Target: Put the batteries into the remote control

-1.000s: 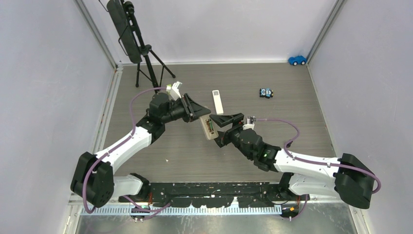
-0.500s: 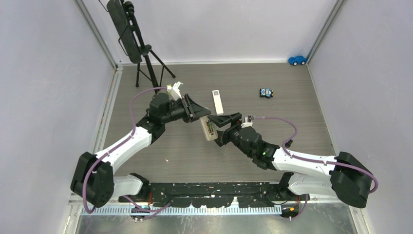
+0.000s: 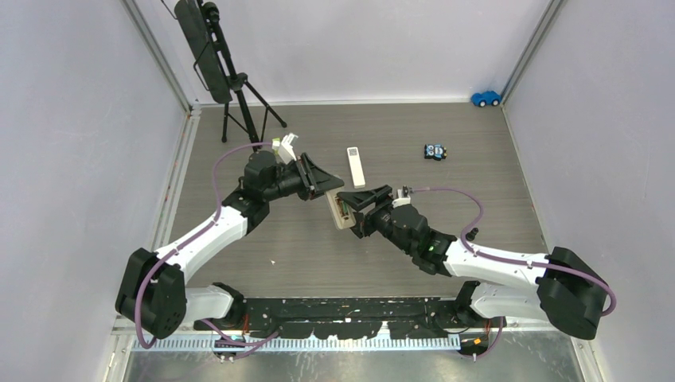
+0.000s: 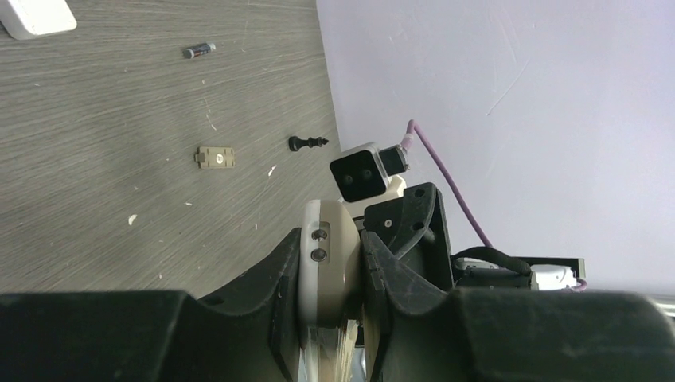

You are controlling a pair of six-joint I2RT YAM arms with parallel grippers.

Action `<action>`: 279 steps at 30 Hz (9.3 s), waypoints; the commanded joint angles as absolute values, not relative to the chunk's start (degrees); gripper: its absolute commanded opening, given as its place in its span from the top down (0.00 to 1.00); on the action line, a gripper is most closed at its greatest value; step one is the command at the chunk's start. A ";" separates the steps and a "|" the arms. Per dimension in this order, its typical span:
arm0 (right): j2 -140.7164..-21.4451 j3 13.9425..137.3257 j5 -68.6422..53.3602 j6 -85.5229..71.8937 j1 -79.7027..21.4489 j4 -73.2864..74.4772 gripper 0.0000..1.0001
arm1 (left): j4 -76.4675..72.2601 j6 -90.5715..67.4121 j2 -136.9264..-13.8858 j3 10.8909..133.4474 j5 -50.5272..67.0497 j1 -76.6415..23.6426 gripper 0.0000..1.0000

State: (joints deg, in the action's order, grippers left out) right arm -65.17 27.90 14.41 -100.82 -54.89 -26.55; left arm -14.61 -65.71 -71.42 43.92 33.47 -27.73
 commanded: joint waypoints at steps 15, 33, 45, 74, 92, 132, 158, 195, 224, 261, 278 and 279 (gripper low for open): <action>-63.55 29.26 12.34 -93.91 -54.58 -28.29 0.39 | -13.50 -71.07 -69.09 47.55 34.96 -27.51 1.00; -47.29 44.85 36.20 -66.22 -43.17 38.42 0.25 | -8.83 -45.10 -64.07 44.66 35.94 -25.22 1.00; -76.20 54.63 19.45 -46.80 -21.60 34.04 0.38 | -13.30 -41.51 -58.38 41.40 37.78 -25.22 1.00; -97.77 67.61 11.96 -14.48 -19.69 28.89 0.43 | -14.58 -41.45 -57.21 40.43 38.26 -25.22 1.00; -111.21 80.54 -0.98 15.80 -14.87 41.75 0.42 | -10.57 -39.01 -57.92 42.81 37.82 -25.14 1.00; -127.85 96.56 -5.19 16.57 -10.81 41.58 0.81 | -9.24 -38.97 -61.58 44.47 37.97 -24.70 1.00; -74.79 68.34 -1.14 -27.93 -34.51 26.94 0.93 | -40.05 -74.03 -74.00 36.76 35.19 -25.27 1.00; -80.75 83.98 2.68 -33.10 -53.24 42.59 0.62 | -46.18 -82.53 -75.98 34.49 36.65 -26.54 1.00; -46.71 45.03 11.29 -64.73 -53.23 -5.57 0.32 | -55.74 -114.29 -69.55 29.62 25.11 -26.62 1.00; -60.48 51.13 6.16 -67.59 -53.23 -0.89 0.65 | -56.80 -109.95 -70.14 32.55 28.20 -27.16 1.00; -57.47 49.25 6.14 -58.19 -53.10 -2.47 0.33 | -46.39 -85.82 -67.84 38.54 38.11 -25.49 1.00; -56.42 48.20 4.83 -57.26 -53.00 -4.24 0.30 | -44.52 -83.41 -67.93 39.01 39.65 -25.30 1.00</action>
State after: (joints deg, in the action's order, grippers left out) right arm -60.34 50.74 6.81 -62.94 -53.04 2.22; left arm -47.18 -95.50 -70.04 34.59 31.75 -26.00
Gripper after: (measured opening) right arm 0.649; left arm 0.284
